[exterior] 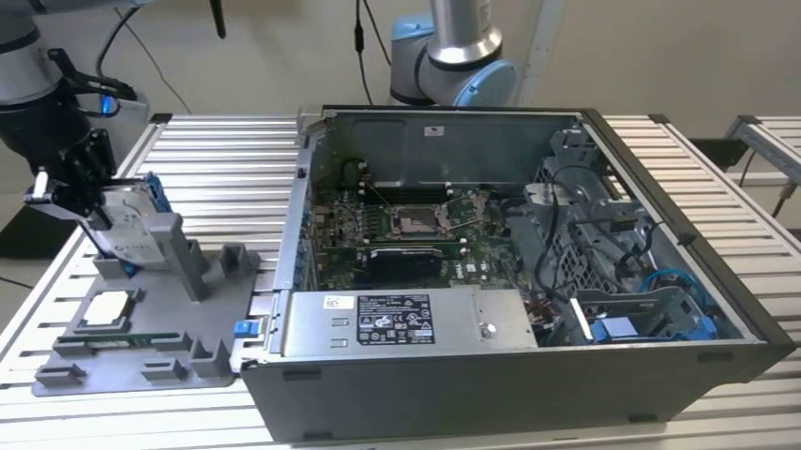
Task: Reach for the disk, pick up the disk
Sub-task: 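Pick up the disk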
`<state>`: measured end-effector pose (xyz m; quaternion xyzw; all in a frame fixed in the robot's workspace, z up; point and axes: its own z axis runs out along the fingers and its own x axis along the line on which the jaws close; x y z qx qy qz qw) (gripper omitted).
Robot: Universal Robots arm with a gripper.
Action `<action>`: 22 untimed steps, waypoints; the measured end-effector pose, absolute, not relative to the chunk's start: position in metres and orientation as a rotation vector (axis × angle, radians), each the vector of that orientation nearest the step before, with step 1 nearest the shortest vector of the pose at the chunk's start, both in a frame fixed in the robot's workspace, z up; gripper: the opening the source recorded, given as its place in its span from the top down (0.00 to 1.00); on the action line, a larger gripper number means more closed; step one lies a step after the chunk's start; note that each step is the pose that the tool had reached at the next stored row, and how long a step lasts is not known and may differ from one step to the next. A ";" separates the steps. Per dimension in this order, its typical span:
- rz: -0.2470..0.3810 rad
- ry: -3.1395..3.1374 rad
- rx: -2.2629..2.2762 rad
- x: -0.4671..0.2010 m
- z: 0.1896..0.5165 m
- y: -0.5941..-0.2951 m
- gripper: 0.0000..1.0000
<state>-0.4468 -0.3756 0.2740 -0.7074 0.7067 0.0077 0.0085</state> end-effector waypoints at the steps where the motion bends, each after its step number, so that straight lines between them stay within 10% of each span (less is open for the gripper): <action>1: 0.024 2.208 -2.211 -0.447 0.275 -0.376 1.00; 22: 0.024 2.208 -2.211 -0.447 0.300 -0.376 1.00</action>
